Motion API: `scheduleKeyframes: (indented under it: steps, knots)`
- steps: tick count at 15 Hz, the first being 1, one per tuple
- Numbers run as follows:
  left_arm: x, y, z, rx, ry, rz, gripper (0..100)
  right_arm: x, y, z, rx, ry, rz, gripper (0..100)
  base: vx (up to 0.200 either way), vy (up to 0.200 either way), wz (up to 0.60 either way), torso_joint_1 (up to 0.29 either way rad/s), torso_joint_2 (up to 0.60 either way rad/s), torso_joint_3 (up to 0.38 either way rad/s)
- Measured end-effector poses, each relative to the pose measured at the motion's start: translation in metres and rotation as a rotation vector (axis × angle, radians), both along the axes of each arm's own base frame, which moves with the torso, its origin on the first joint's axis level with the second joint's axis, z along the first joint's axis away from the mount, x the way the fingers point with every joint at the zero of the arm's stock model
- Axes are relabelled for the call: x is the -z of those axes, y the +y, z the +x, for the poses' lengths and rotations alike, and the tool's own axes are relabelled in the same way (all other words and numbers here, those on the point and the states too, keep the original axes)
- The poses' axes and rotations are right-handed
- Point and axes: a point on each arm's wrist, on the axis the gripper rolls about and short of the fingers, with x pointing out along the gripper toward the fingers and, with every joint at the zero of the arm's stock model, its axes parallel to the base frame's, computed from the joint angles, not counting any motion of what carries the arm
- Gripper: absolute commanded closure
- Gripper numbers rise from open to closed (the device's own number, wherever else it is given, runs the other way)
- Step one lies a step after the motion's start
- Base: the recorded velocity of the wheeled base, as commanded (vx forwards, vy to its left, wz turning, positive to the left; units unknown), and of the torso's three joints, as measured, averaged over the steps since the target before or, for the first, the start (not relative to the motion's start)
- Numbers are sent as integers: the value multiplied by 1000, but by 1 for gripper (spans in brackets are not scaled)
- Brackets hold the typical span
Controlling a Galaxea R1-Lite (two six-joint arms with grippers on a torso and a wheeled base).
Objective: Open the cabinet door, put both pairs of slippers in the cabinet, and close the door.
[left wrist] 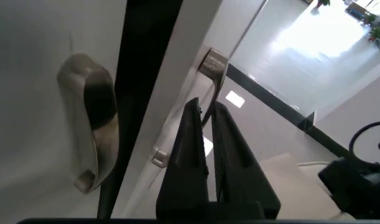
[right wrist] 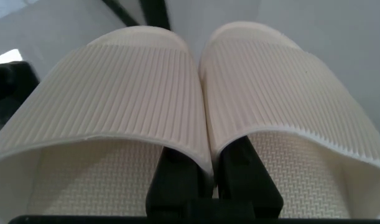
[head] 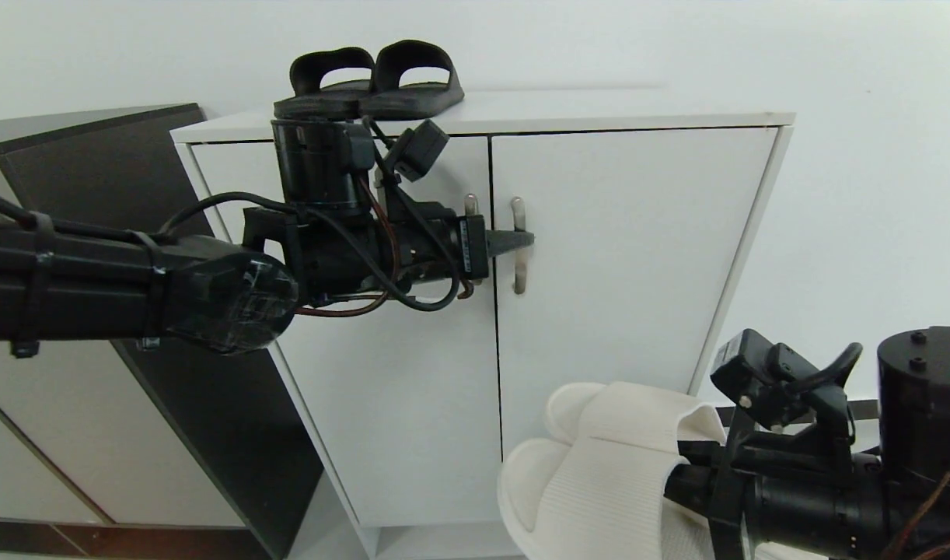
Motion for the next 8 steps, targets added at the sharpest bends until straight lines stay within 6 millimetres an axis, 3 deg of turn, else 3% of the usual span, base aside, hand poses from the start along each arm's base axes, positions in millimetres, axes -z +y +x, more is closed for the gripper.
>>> scheduleKeyframes:
  steps: [8]
  knots:
    - [5, 10, -48, 38, 12, 38, 100, -6, -10, -11, -50, -17, 28, 100, 0, 0, 0, 0, 0, 0]
